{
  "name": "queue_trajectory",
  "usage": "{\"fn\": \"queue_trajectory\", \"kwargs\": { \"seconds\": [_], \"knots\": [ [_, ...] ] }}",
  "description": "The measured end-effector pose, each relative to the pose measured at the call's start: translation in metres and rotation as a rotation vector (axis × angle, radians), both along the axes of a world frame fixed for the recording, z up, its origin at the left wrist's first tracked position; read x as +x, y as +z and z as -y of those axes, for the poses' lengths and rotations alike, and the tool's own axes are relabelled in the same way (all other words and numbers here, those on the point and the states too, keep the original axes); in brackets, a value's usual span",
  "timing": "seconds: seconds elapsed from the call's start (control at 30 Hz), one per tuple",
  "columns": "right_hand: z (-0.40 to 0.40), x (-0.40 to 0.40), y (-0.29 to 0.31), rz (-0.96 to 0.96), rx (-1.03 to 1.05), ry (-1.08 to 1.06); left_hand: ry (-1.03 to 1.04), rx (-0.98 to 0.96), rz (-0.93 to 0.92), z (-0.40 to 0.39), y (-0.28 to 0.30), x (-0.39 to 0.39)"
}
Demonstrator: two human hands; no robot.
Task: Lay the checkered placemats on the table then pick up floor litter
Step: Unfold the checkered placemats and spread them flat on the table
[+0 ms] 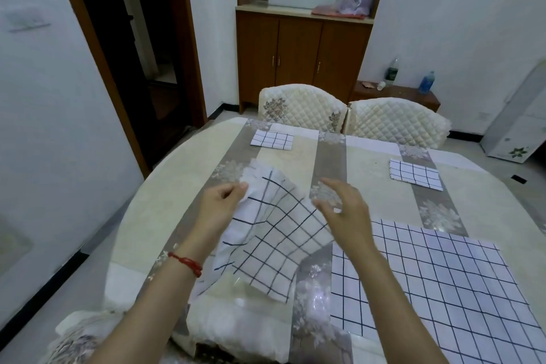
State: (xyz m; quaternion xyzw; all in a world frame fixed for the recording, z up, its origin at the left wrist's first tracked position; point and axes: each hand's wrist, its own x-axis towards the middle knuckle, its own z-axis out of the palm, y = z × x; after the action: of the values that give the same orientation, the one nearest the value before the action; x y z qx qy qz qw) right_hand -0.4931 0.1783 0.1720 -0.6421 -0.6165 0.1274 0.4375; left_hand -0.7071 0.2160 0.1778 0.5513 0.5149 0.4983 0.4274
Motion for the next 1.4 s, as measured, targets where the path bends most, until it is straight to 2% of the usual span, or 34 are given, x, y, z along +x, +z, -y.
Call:
{"fn": "queue_trajectory", "kwargs": {
  "seconds": [0.13, 0.23, 0.4, 0.5, 0.6, 0.7, 0.77, 0.87, 1.03, 1.23, 1.4],
  "knots": [
    [-0.006, -0.026, 0.008, 0.091, 0.137, 0.224, -0.171, 0.073, -0.083, 0.007, 0.007, 0.023],
    [-0.012, -0.028, 0.009, 0.116, 0.188, 0.255, -0.247, 0.088, -0.126, 0.009, 0.008, 0.03],
    [-0.014, -0.023, 0.003, 0.059, 0.235, 0.251, -0.23, 0.035, -0.132, 0.011, 0.006, 0.03],
    [-0.013, -0.019, 0.001, -0.054, 0.235, 0.196, -0.089, -0.123, -0.002, 0.006, 0.003, 0.022],
    [-0.009, -0.01, 0.002, -0.189, 0.173, 0.186, 0.087, -0.309, 0.236, -0.002, -0.001, 0.004],
    [-0.007, 0.0, 0.007, -0.314, 0.096, 0.14, 0.288, -0.368, 0.316, -0.009, -0.005, -0.024],
    [-0.009, 0.008, 0.011, -0.379, 0.124, 0.12, 0.388, -0.382, 0.389, -0.012, -0.009, -0.044],
    [-0.013, 0.021, 0.016, -0.416, 0.165, 0.067, 0.474, -0.343, 0.428, -0.011, -0.011, -0.07],
    [-0.021, 0.036, 0.025, -0.456, 0.232, 0.013, 0.613, -0.147, 0.445, -0.006, 0.002, -0.105],
    [-0.032, 0.038, 0.032, -0.46, 0.247, -0.086, 0.436, 0.109, 0.461, -0.008, 0.046, -0.129],
    [-0.043, 0.033, 0.045, -0.405, 0.277, -0.215, 0.426, 0.085, 0.326, -0.051, 0.066, -0.151]
  ]
}}
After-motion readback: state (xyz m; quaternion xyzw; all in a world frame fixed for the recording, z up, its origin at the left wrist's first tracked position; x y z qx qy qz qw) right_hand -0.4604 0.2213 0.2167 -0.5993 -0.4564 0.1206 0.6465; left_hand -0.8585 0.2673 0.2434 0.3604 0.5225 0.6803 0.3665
